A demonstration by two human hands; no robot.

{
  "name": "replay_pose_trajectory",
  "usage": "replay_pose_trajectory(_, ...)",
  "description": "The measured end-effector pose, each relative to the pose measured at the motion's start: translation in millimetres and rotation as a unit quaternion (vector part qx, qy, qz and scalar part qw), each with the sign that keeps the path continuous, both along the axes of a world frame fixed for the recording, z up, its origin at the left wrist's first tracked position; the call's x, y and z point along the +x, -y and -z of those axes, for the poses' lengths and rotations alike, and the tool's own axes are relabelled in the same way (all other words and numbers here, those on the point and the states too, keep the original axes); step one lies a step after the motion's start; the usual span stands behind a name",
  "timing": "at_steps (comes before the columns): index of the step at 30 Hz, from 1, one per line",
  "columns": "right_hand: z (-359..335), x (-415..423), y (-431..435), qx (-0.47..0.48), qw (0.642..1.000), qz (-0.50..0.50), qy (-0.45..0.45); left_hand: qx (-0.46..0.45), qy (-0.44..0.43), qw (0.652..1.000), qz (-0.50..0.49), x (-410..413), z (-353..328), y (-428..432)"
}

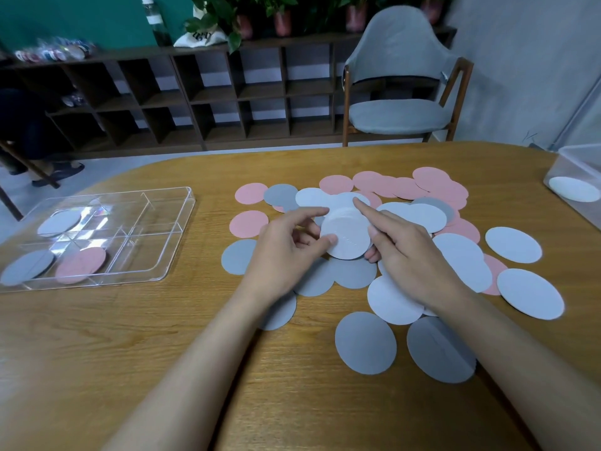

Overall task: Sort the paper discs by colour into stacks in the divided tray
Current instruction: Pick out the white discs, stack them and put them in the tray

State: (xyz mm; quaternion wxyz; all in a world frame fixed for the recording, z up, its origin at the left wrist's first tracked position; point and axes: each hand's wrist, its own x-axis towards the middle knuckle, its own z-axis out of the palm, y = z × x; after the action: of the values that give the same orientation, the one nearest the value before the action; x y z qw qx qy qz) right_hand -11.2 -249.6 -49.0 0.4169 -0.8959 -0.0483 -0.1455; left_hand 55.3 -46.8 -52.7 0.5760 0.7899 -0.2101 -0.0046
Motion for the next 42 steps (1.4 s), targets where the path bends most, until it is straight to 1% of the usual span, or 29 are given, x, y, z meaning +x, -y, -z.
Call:
replay_pose_trajectory(3,-1,-2,0,-0.002,1.0,-0.015,-0.017,0.023,0.019,0.999,-0.012,-2,2,2)
replay_pose_trajectory(7,-3,-6,-4,-0.028,0.998,-0.024,-0.048,0.027,0.027,0.999,-0.037,-5,1,4)
replay_pose_trajectory(11,-2,-4,-8,-0.11,0.992,-0.018,-0.066,0.047,0.053,0.996,-0.048,-12,-1,8)
replay_pose_trajectory(13,-1,-2,-9,-0.132,0.989,-0.005,-0.069,0.068,0.079,0.994,-0.038,-16,-1,11)
replay_pose_trajectory(16,0,0,-9,-0.128,0.99,0.022,-0.05,0.11,0.134,0.984,-0.027,-17,2,13)
replay_pose_trajectory(20,0,-1,-6,-0.074,0.997,0.036,-0.001,0.15,0.181,0.971,-0.033,-13,4,16)
replay_pose_trajectory(22,0,-1,-6,-0.069,0.997,0.029,-0.018,0.161,0.186,0.968,-0.039,-13,4,17)
replay_pose_trajectory(24,0,-1,-6,-0.089,0.995,0.014,-0.038,0.172,0.181,0.968,-0.03,-12,6,16)
replay_pose_trajectory(28,-3,-1,-3,-0.089,0.996,0.014,-0.013,0.176,0.176,0.968,-0.029,-15,6,16)
replay_pose_trajectory(31,-9,-2,13,-0.059,0.998,0.028,-0.009,0.143,0.213,0.965,-0.044,-22,-1,15)
replay_pose_trajectory(33,-12,-1,25,-0.048,0.998,0.042,-0.023,0.138,0.215,0.967,0.012,-26,-4,16)
replay_pose_trajectory(35,-15,0,36,-0.039,0.997,0.052,-0.037,0.176,0.183,0.962,0.101,-31,-4,19)
replay_pose_trajectory(36,-16,1,39,-0.028,0.997,0.054,-0.04,0.202,0.168,0.956,0.13,-34,-3,21)
replay_pose_trajectory(37,-17,1,41,-0.018,0.997,0.057,-0.043,0.229,0.161,0.949,0.146,-37,-1,23)
replay_pose_trajectory(39,-19,1,43,-0.004,0.997,0.065,-0.05,0.272,0.18,0.932,0.155,-42,1,27)
replay_pose_trajectory(41,-19,1,42,0.006,0.996,0.066,-0.052,0.288,0.204,0.922,0.159,-43,2,30)
replay_pose_trajectory(42,-19,1,41,0.005,0.996,0.065,-0.054,0.286,0.202,0.923,0.162,-42,2,31)
